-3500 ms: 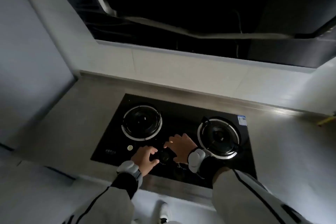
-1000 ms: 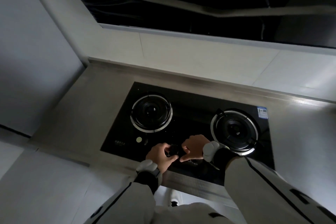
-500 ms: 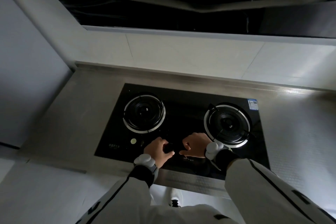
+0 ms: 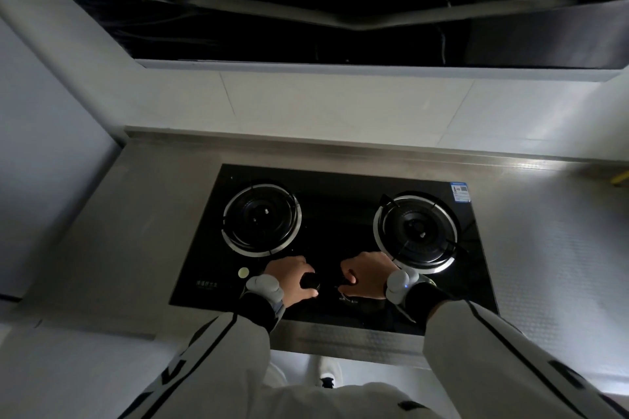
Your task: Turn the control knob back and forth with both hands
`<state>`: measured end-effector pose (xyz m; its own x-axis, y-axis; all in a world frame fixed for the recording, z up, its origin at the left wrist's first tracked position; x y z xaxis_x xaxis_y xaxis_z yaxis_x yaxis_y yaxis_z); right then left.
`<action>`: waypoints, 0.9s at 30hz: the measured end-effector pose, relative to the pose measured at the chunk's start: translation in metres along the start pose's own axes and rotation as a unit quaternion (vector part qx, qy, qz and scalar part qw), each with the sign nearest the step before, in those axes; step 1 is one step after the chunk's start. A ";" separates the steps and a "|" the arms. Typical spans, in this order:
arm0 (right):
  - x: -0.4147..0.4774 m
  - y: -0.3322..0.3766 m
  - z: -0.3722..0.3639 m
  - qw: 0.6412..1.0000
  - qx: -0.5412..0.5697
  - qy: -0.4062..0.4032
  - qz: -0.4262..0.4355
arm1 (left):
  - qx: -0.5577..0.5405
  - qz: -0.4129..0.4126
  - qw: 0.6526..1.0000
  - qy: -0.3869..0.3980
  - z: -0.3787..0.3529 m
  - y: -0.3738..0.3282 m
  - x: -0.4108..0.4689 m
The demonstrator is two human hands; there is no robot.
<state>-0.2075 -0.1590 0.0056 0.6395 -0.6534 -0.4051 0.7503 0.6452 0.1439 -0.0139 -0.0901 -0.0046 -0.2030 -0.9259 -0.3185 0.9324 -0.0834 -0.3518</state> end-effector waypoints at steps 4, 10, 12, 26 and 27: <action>-0.008 -0.002 0.007 0.996 -0.068 0.013 0.047 | 0.004 0.003 1.000 0.001 -0.001 0.000 0.003; -0.009 -0.003 0.008 0.981 -0.176 0.023 0.079 | -0.017 -0.006 0.999 -0.032 -0.004 -0.017 0.009; -0.009 -0.002 0.007 0.979 -0.188 0.017 0.071 | -0.015 -0.016 0.999 -0.032 -0.007 -0.027 0.012; -0.003 0.012 0.005 0.961 -0.252 0.041 0.106 | -0.047 0.012 0.998 -0.031 -0.040 -0.059 0.007; -0.002 0.012 0.004 0.962 -0.250 0.041 0.104 | -0.052 0.012 0.998 -0.037 -0.039 -0.059 0.006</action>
<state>-0.1995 -0.1512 0.0116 0.7363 -0.4685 -0.4882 0.4191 0.8822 -0.2144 -0.0821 -0.0760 -0.0199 -0.1549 -0.9522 -0.2633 0.9002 -0.0262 -0.4347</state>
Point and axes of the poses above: each hand's wrist, its own x-axis towards the middle knuckle, its own z-axis out of the back of the hand, y = z × x, the point moved 4 cm from there along x, towards the middle knuckle, and after that the axes turned 4 degrees about -z, right-handed, at the moved point
